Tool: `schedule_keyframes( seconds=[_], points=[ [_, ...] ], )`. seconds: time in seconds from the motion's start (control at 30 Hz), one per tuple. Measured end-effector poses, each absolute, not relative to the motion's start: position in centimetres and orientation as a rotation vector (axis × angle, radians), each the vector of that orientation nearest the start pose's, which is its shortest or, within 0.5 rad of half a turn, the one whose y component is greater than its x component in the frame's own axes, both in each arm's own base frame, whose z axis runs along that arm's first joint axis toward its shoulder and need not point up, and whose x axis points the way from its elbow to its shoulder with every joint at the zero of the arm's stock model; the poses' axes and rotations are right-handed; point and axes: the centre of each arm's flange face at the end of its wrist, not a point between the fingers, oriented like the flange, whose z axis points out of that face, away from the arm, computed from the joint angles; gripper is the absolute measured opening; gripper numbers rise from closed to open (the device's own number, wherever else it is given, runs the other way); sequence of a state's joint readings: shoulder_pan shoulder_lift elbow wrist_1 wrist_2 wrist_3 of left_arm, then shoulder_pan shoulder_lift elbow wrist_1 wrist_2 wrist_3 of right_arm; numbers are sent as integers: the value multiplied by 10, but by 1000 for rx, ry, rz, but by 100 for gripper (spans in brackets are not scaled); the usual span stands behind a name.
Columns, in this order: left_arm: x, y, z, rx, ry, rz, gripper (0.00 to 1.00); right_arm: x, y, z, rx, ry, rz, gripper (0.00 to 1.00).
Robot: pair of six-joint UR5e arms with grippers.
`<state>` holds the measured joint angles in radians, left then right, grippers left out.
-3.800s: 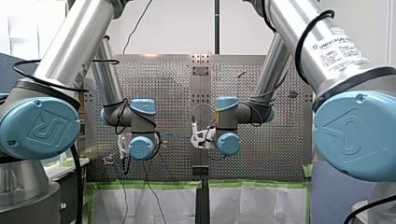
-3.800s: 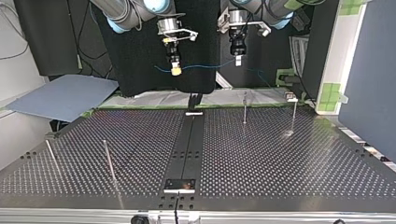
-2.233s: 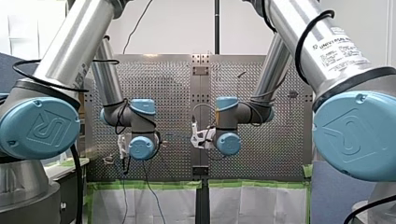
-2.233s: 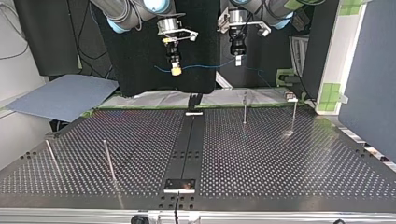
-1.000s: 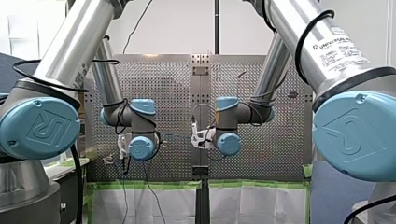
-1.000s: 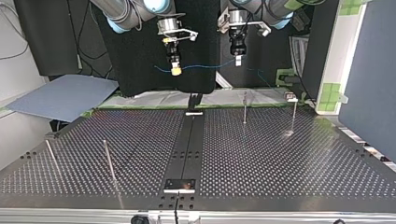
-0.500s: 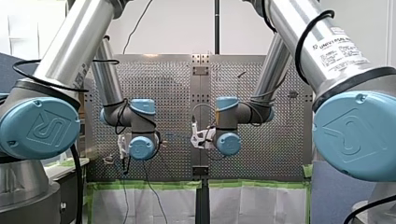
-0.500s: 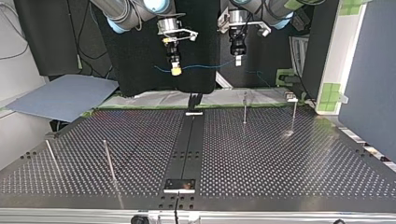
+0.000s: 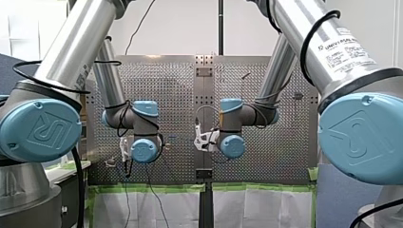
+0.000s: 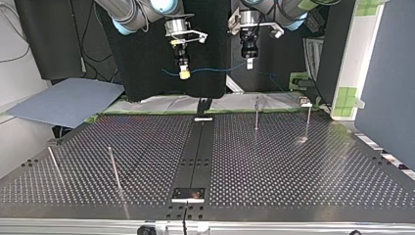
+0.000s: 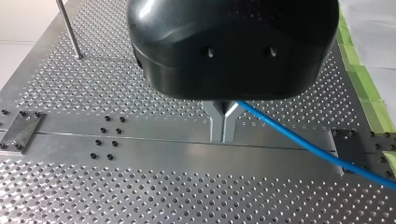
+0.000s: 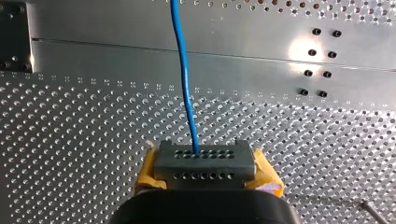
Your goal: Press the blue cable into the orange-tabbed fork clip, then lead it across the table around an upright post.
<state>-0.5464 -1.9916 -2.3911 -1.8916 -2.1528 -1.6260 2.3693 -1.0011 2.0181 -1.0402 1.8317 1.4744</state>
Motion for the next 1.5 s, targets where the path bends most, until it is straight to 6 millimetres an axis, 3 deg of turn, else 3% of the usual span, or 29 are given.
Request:
schedule_keyframes(
  seconds=[1.5],
  points=[
    [290, -270, 72, -41, 1588, 6, 0, 458, -296, 90, 1589, -809, 1547, 0]
  ],
)
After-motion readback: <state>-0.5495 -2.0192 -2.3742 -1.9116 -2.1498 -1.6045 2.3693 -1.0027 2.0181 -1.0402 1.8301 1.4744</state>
